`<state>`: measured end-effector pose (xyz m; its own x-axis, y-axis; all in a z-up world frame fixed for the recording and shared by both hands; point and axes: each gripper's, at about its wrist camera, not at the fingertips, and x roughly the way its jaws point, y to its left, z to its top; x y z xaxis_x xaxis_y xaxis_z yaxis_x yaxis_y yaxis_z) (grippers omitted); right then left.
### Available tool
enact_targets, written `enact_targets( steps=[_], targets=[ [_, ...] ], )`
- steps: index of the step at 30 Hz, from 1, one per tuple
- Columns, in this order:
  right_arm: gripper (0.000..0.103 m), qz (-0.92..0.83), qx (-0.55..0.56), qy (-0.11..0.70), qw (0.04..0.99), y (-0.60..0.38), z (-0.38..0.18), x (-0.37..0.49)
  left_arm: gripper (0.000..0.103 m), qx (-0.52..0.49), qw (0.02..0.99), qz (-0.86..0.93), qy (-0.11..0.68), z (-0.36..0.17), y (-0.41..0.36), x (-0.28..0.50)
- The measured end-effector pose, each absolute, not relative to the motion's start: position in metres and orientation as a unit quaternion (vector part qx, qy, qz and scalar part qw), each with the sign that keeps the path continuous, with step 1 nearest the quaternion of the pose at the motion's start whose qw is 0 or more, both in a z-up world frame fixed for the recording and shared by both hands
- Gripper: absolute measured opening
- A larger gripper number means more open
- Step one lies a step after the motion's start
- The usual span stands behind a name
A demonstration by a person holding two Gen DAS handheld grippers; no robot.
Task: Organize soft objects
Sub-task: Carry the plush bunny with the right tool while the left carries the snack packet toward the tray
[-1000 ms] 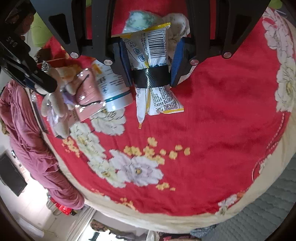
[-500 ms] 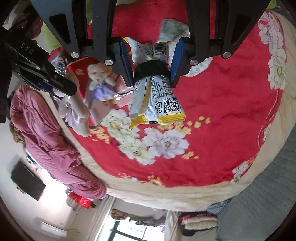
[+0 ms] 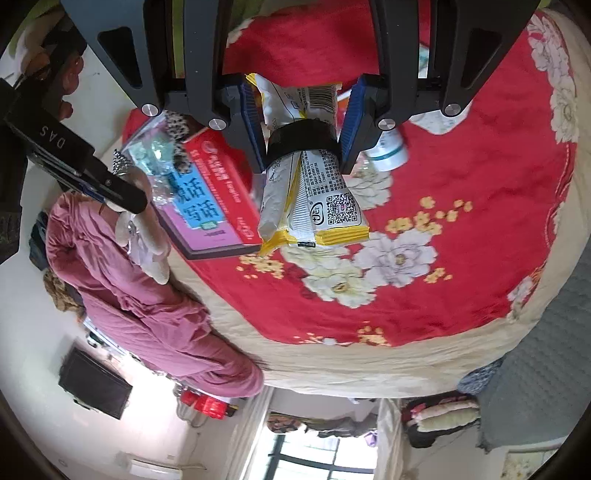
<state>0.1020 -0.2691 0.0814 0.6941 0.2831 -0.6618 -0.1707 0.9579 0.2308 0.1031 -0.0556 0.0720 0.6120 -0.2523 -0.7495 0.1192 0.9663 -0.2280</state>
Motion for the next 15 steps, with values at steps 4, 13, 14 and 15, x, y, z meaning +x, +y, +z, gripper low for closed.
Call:
enact_targets(
  steps=[4, 13, 14, 15],
  targets=[
    [0.041, 0.098, 0.082, 0.362, 0.923, -0.295, 0.087, 0.096, 0.041, -0.069, 0.895, -0.116, 0.425, 0.078, -0.074, 0.103],
    [0.041, 0.057, 0.105, 0.353, 0.928, -0.342, 0.091, 0.087, 0.041, -0.051, 0.893, -0.148, 0.423, 0.084, -0.113, 0.106],
    [0.041, 0.053, 0.106, 0.352, 0.928, -0.346, 0.091, 0.086, 0.041, -0.048, 0.892, -0.15, 0.423, 0.084, -0.117, 0.107],
    [0.041, 0.049, 0.108, 0.351, 0.929, -0.351, 0.091, 0.085, 0.041, -0.047, 0.892, -0.153, 0.423, 0.085, -0.122, 0.107]
  ],
)
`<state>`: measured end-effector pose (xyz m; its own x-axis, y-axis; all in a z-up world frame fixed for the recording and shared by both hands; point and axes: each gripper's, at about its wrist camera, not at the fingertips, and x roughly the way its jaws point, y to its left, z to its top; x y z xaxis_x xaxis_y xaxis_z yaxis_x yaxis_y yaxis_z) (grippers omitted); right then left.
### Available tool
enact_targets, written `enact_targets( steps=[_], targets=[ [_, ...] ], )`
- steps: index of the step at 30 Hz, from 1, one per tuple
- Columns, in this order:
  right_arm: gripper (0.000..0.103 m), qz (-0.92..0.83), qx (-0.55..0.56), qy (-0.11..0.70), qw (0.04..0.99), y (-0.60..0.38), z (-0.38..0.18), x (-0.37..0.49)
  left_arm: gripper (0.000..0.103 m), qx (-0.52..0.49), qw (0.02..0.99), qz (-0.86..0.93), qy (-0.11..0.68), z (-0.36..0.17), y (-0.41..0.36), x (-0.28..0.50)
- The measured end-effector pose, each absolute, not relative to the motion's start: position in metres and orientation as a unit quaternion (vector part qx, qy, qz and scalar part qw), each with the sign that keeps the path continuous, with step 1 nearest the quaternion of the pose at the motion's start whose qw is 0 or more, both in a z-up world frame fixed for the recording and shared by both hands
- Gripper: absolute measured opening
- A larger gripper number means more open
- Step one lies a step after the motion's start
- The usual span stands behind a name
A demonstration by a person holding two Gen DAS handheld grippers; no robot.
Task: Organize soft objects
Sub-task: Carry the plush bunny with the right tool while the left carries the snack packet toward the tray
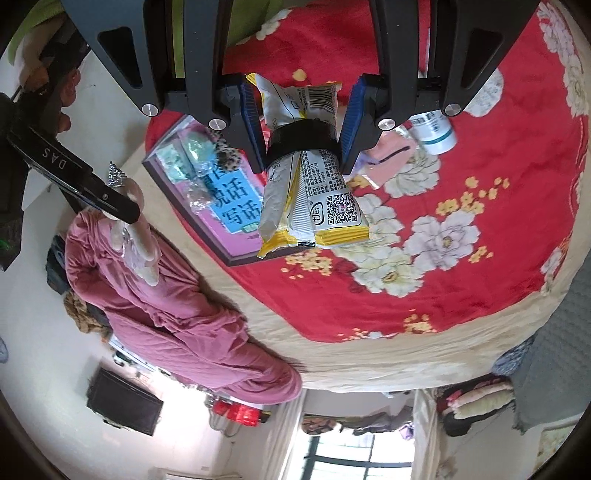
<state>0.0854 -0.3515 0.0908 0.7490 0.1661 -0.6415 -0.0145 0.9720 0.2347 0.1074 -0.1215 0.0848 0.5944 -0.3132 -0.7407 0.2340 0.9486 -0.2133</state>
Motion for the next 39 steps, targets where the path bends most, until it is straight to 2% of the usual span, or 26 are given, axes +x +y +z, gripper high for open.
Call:
enact_targets(
  steps=[17, 39],
  targets=[
    [0.041, -0.003, 0.135, 0.347, 0.928, -0.41, 0.081, 0.079, 0.041, -0.021, 0.873, -0.207, 0.441, 0.069, -0.2, 0.129],
    [0.041, -0.02, 0.178, 0.374, 0.91, -0.454, 0.033, 0.09, 0.041, 0.068, 0.822, -0.223, 0.519, -0.042, -0.299, 0.148]
  ],
)
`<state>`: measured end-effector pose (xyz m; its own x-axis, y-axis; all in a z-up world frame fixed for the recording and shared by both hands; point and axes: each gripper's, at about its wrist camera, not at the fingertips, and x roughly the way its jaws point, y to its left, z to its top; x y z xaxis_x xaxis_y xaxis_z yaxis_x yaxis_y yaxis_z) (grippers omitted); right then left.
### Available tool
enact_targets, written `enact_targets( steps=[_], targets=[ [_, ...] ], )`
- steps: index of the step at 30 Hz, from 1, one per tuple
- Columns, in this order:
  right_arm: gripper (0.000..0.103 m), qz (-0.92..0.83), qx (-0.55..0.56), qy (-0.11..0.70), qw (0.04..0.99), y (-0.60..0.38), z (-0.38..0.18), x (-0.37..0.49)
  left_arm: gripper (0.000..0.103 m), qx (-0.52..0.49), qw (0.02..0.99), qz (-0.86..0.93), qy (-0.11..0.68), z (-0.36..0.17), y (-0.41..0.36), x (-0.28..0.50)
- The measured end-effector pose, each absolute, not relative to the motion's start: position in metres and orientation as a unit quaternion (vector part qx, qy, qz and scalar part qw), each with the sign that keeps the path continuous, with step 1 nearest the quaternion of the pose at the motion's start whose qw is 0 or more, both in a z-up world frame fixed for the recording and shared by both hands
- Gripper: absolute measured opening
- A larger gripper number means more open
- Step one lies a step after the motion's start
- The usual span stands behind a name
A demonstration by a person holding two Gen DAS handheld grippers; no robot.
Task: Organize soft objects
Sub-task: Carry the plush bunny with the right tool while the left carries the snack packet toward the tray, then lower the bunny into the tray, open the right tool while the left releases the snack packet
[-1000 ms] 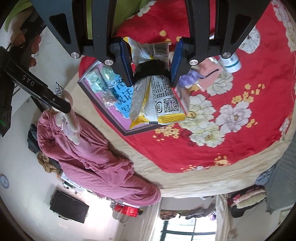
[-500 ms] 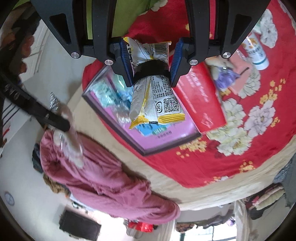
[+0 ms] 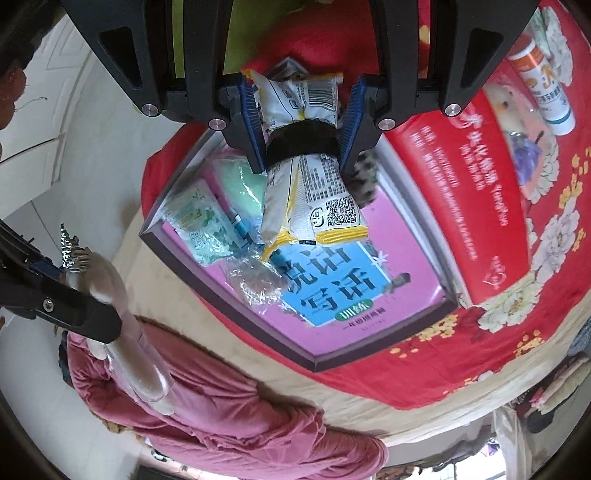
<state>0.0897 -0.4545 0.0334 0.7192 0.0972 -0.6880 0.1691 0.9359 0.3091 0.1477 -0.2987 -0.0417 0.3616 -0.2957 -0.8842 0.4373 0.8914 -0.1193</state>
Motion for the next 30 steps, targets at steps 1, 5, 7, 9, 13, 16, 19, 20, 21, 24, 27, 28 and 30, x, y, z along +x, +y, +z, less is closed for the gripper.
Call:
enact_targets(
  steps=[1, 5, 7, 9, 13, 16, 19, 20, 21, 24, 27, 28, 30],
  targets=[
    [0.041, -0.022, 0.18, 0.376, 0.909, -0.457, 0.031, 0.09, 0.041, 0.068, 0.82, -0.224, 0.522, -0.044, -0.301, 0.149],
    [0.041, -0.029, 0.182, 0.386, 0.904, -0.465, 0.02, 0.094, 0.041, 0.064, 0.815, -0.227, 0.529, -0.052, -0.308, 0.154],
    [0.041, -0.033, 0.178, 0.391, 0.902, -0.467, 0.015, 0.096, 0.041, 0.064, 0.813, -0.228, 0.532, -0.056, -0.311, 0.157],
    [0.041, -0.034, 0.174, 0.398, 0.9, -0.467, 0.009, 0.098, 0.041, 0.069, 0.815, -0.228, 0.529, -0.058, -0.315, 0.158],
    [0.041, -0.036, 0.174, 0.411, 0.894, -0.469, -0.003, 0.102, 0.041, 0.068, 0.814, -0.231, 0.528, -0.058, -0.318, 0.162],
    [0.041, -0.036, 0.16, 0.42, 0.893, -0.467, -0.01, 0.107, 0.041, 0.067, 0.814, -0.233, 0.527, -0.059, -0.32, 0.164],
    [0.041, -0.036, 0.142, 0.428, 0.892, -0.463, -0.017, 0.112, 0.041, 0.07, 0.814, -0.234, 0.527, -0.06, -0.322, 0.165],
    [0.041, -0.035, 0.14, 0.43, 0.891, -0.462, -0.019, 0.114, 0.041, 0.07, 0.813, -0.235, 0.528, -0.06, -0.323, 0.165],
    [0.041, -0.035, 0.138, 0.433, 0.89, -0.461, -0.021, 0.116, 0.041, 0.069, 0.813, -0.236, 0.528, -0.061, -0.324, 0.165],
    [0.041, -0.036, 0.129, 0.443, 0.886, -0.459, -0.031, 0.124, 0.041, 0.072, 0.811, -0.238, 0.529, -0.062, -0.325, 0.164],
    [0.041, -0.04, 0.119, 0.449, 0.885, -0.459, -0.038, 0.13, 0.041, 0.07, 0.811, -0.239, 0.53, -0.062, -0.325, 0.165],
    [0.041, -0.04, 0.117, 0.45, 0.885, -0.458, -0.04, 0.131, 0.041, 0.071, 0.81, -0.239, 0.53, -0.063, -0.326, 0.165],
    [0.041, -0.041, 0.109, 0.452, 0.884, -0.457, -0.043, 0.134, 0.041, 0.071, 0.81, -0.24, 0.53, -0.063, -0.326, 0.165]
  ],
)
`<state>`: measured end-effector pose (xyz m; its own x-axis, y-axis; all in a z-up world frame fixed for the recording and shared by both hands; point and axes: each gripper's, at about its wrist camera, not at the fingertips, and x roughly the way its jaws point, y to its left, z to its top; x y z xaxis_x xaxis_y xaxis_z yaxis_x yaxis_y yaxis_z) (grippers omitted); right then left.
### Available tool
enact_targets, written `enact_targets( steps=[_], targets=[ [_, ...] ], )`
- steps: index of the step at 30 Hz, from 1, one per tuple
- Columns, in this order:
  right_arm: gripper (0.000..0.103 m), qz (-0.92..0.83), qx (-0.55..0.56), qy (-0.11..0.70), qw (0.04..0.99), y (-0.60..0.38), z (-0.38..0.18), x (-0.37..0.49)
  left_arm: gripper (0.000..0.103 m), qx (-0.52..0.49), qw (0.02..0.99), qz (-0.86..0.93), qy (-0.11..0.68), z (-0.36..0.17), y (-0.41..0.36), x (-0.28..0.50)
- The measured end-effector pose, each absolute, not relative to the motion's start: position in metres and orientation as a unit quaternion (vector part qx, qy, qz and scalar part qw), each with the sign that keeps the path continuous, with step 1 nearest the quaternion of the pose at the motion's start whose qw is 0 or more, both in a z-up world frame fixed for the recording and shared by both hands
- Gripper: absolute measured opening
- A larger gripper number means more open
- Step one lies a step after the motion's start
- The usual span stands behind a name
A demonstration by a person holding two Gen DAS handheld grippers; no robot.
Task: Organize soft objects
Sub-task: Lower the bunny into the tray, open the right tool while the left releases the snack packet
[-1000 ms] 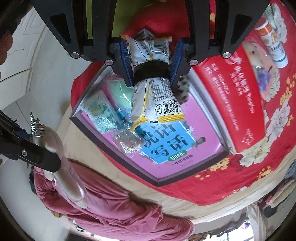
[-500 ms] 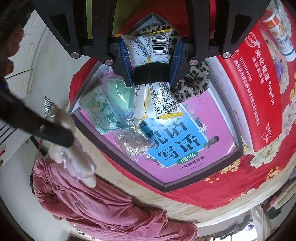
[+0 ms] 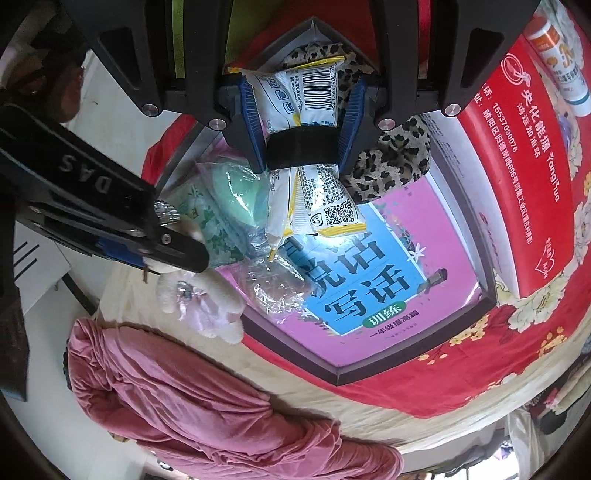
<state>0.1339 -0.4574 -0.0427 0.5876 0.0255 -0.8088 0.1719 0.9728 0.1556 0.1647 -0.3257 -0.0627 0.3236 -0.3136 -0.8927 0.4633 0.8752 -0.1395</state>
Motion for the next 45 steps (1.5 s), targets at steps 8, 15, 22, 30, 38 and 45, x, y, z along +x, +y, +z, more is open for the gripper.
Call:
enact_targets(
  steps=[8, 15, 22, 30, 38, 45],
  targets=[
    [0.043, -0.036, 0.092, 0.46, 0.883, -0.454, -0.054, 0.142, 0.041, 0.071, 0.81, -0.24, 0.53, -0.063, -0.326, 0.165],
    [0.048, -0.032, 0.104, 0.459, 0.882, -0.456, -0.054, 0.142, 0.041, 0.071, 0.81, -0.24, 0.53, -0.063, -0.326, 0.165],
    [0.058, -0.03, 0.091, 0.456, 0.885, -0.449, -0.051, 0.141, 0.041, 0.072, 0.81, -0.24, 0.531, -0.063, -0.326, 0.165],
    [0.062, -0.042, 0.106, 0.436, 0.893, -0.459, -0.039, 0.129, 0.041, 0.075, 0.809, -0.239, 0.531, -0.062, -0.326, 0.165],
    [0.063, -0.057, 0.124, 0.421, 0.897, -0.475, -0.025, 0.118, 0.041, 0.071, 0.808, -0.242, 0.532, -0.063, -0.326, 0.166],
    [0.064, -0.056, 0.13, 0.413, 0.9, -0.475, -0.019, 0.115, 0.044, 0.071, 0.812, -0.243, 0.526, -0.058, -0.324, 0.167]
  ],
)
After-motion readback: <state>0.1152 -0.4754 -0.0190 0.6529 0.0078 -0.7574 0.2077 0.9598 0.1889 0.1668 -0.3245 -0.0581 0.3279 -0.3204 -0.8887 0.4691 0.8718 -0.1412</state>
